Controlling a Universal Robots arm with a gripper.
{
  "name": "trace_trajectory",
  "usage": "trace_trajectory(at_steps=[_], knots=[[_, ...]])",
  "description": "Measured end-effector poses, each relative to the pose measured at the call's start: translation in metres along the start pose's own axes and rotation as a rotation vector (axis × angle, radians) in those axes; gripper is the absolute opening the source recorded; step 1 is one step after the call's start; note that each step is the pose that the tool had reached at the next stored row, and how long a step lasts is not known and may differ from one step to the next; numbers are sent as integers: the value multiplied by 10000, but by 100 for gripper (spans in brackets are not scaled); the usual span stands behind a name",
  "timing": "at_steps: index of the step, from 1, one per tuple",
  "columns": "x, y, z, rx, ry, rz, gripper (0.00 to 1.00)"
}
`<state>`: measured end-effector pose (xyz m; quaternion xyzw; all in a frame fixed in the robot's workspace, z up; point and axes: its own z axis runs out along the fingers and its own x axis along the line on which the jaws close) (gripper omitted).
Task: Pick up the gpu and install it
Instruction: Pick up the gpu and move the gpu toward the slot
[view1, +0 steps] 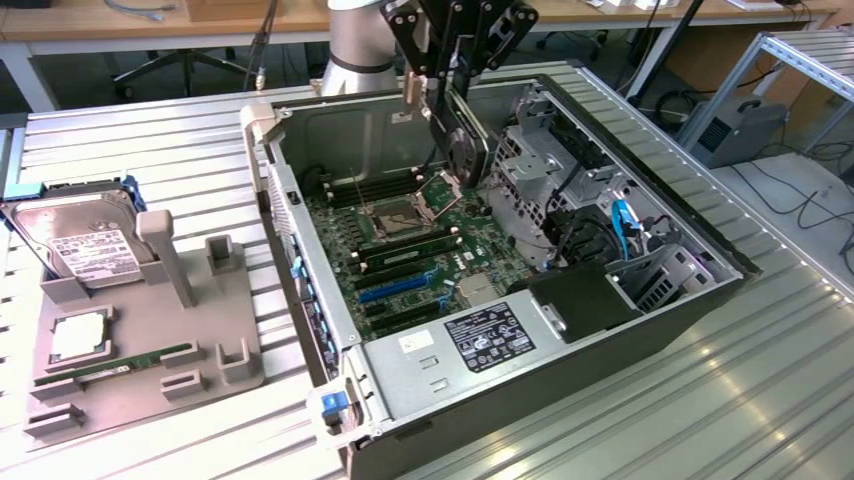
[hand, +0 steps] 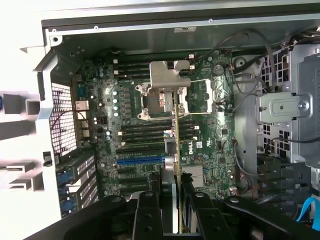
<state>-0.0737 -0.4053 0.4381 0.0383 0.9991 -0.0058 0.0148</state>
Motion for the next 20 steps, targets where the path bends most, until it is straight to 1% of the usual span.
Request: trace_trajectory(at_steps=[5, 20], knots=[[-46, 3, 11, -1, 0, 0, 27], [-136, 12, 85, 1, 1, 0, 27]])
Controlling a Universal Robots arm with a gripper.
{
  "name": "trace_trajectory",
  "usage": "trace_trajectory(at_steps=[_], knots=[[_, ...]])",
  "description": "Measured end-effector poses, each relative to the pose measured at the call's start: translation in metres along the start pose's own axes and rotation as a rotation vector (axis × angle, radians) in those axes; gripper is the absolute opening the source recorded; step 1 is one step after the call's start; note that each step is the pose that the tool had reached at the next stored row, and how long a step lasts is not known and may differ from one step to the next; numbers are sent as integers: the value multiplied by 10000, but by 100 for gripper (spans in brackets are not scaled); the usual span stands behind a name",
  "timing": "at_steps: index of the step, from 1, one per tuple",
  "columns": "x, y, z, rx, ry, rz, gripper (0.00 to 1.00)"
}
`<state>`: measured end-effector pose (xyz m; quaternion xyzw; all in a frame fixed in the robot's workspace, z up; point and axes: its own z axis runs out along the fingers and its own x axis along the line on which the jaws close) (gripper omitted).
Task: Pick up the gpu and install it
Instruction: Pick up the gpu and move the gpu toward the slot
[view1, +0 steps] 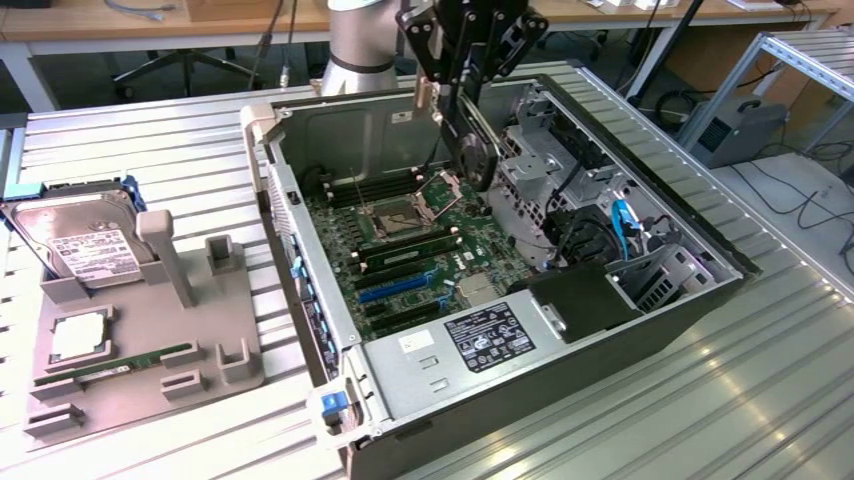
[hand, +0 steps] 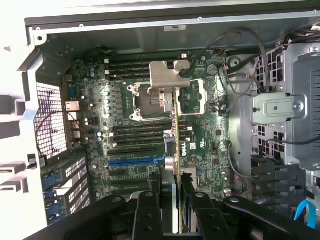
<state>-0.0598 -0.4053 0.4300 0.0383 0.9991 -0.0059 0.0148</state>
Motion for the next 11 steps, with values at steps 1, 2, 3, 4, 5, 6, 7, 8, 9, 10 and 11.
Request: trace_trajectory(at_steps=[1, 2, 3, 4, 5, 6, 7, 8, 9, 10, 11], knots=[[-2, 0, 4, 0, 0, 0, 27], [-5, 0, 8, -1, 0, 0, 27], [-8, 1, 11, 0, 0, 0, 27], [-12, 1, 16, -1, -1, 0, 27], [-15, 1, 20, -1, -1, -1, 27], [-22, 2, 27, 0, 0, 0, 27], [-29, 3, 35, -1, 0, 0, 27], [-32, 3, 38, 0, 0, 0, 27], [-35, 3, 42, -1, 0, 0, 27], [-39, 4, 46, -1, -1, 0, 27], [-42, 4, 50, 0, 0, 0, 27]])
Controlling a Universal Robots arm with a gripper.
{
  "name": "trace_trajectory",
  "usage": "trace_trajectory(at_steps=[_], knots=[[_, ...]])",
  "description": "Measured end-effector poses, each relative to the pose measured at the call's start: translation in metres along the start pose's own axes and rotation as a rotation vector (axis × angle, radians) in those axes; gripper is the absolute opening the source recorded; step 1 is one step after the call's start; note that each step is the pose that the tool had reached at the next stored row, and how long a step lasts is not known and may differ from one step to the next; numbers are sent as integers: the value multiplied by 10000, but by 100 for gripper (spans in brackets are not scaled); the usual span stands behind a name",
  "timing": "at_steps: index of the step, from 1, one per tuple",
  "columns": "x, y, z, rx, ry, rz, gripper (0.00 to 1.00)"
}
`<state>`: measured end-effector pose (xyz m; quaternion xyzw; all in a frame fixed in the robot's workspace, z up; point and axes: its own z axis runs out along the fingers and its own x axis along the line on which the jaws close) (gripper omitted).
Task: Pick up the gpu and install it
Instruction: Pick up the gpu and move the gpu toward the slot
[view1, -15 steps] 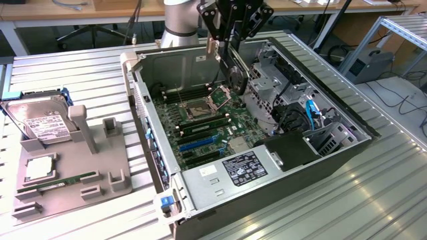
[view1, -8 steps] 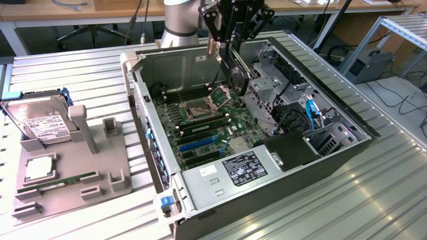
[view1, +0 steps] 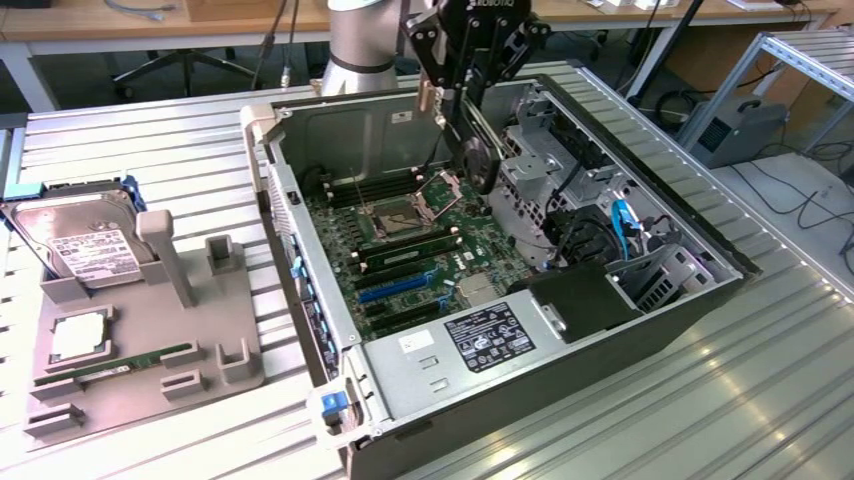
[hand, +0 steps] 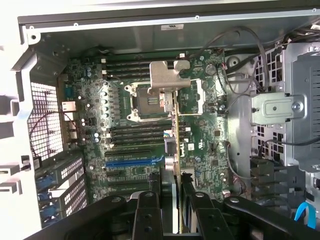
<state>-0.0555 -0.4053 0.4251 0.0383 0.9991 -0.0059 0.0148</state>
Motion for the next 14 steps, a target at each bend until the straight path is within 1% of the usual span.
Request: trace_trajectory(at_steps=[14], knots=[[-48, 4, 54, 1, 1, 0, 27]])
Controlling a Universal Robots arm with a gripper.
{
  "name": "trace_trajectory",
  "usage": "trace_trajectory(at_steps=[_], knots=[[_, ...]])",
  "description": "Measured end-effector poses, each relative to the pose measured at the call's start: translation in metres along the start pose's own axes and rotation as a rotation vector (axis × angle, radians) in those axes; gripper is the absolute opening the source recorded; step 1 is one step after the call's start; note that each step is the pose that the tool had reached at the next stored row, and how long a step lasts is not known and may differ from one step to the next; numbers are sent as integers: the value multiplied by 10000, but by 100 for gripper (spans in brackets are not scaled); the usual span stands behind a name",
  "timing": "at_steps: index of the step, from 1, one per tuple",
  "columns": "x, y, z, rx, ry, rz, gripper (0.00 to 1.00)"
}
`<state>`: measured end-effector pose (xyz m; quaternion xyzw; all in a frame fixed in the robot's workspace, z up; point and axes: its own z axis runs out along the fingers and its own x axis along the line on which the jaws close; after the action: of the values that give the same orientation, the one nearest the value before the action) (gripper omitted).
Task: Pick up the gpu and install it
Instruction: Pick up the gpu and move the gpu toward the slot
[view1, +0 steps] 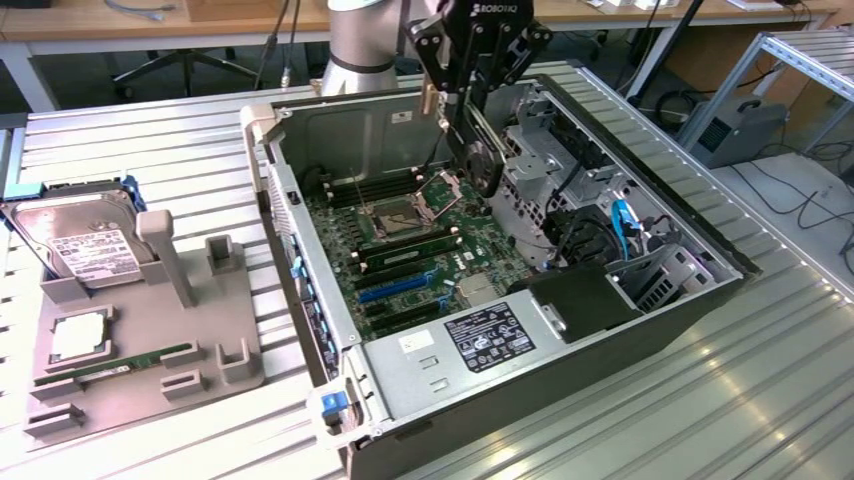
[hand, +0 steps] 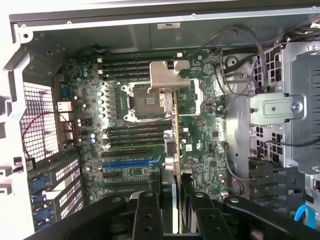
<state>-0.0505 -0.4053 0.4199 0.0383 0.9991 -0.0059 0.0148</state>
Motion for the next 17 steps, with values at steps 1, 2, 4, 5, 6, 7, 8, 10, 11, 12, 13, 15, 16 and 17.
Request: trace_trajectory(at_steps=[1, 2, 4, 5, 6, 7, 8, 10, 11, 12, 13, 15, 16, 17], knots=[[-4, 0, 5, 0, 0, 0, 27], [-7, 1, 8, 0, 0, 0, 27], [-13, 1, 16, -1, -1, 0, 27], [-15, 1, 19, -1, -1, 0, 27], [-19, 2, 23, -1, -1, 0, 27], [-22, 2, 27, -1, 0, 0, 27], [-25, 2, 30, -1, -1, 0, 27], [-31, 3, 38, -1, -1, 0, 27], [-34, 3, 41, 0, 0, 0, 27], [-38, 3, 45, -1, -1, 0, 27], [-43, 4, 50, -1, -1, 0, 27], [-50, 4, 57, -1, -1, 0, 27], [-53, 5, 60, -1, -1, 0, 27], [-56, 5, 64, -1, -1, 0, 27]])
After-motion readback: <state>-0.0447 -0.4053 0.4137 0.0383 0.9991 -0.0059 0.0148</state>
